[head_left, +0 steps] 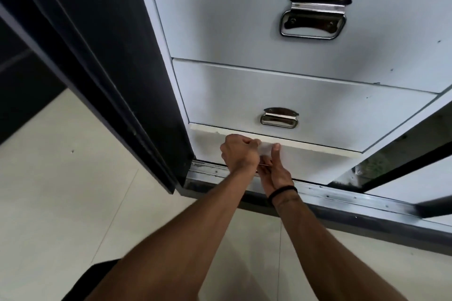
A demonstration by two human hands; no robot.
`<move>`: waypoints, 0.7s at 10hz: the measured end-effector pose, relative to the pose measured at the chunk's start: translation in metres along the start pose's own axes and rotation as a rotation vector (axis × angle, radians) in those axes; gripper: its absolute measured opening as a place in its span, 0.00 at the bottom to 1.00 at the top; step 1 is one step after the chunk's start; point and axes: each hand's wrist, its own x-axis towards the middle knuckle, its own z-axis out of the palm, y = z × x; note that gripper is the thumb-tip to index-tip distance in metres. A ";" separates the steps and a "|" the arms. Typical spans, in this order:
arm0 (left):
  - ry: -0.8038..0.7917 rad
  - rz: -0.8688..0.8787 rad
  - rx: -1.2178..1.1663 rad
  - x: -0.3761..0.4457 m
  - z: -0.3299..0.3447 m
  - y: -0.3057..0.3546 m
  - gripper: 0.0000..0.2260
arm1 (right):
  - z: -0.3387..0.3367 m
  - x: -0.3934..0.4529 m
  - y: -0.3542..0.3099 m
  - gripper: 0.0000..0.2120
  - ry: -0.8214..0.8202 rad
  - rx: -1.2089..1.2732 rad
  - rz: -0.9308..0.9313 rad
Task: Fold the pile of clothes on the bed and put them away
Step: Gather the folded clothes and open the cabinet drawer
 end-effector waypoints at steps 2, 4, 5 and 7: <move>-0.102 -0.002 -0.052 0.001 0.008 0.000 0.07 | 0.002 0.012 0.015 0.45 0.035 0.022 -0.007; -0.275 -0.202 -0.437 -0.019 -0.002 0.045 0.17 | 0.014 0.009 0.018 0.30 0.142 0.121 -0.014; -0.390 -0.358 -0.687 -0.030 -0.003 0.057 0.23 | 0.013 0.006 0.017 0.14 0.163 0.104 -0.029; -0.479 -0.423 -1.040 -0.032 -0.004 0.067 0.17 | 0.018 0.004 0.017 0.21 0.140 0.190 -0.027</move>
